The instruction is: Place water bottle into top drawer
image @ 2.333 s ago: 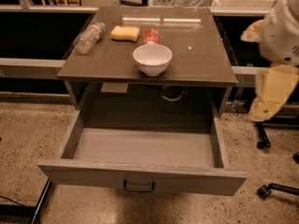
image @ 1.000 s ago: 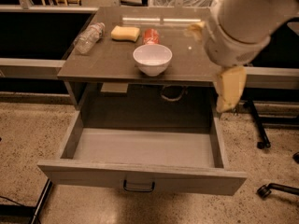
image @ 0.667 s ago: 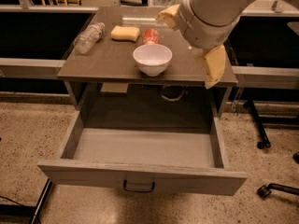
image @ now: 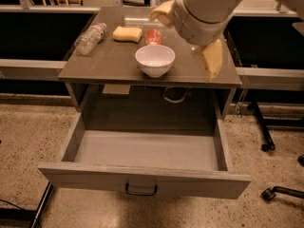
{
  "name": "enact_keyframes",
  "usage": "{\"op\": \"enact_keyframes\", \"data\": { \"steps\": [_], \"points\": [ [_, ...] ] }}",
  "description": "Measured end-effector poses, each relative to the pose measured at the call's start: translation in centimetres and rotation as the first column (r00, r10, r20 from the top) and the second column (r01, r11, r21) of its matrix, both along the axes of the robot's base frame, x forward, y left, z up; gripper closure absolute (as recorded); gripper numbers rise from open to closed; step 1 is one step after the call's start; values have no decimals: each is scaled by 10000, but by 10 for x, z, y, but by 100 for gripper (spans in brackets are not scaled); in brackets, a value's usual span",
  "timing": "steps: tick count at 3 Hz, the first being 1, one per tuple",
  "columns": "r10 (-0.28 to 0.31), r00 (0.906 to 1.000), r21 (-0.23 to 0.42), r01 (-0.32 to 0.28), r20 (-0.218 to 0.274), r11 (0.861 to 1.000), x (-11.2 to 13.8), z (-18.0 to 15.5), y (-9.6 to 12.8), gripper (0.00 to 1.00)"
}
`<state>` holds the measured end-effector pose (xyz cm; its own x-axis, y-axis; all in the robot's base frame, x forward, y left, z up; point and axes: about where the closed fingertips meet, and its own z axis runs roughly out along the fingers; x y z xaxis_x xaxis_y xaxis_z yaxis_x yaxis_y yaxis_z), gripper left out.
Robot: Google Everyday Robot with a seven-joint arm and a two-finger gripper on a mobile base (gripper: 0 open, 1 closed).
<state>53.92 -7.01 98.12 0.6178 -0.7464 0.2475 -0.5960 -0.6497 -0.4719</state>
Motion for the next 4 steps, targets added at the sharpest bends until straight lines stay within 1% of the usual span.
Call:
{"op": "enact_keyframes", "data": {
  "steps": [1,2,3,4],
  "points": [
    [1479,9841,-768,-1407,986,9871,49,6,10,0],
    [2964,9327,-1155,-2777,2056,9537,87,25,25,0],
    [3799,8969,-1794,-3450,2262,9213,91,31,26,0],
    [3811,8963,-1804,-3459,2265,9208,91,32,26,0]
  ]
}}
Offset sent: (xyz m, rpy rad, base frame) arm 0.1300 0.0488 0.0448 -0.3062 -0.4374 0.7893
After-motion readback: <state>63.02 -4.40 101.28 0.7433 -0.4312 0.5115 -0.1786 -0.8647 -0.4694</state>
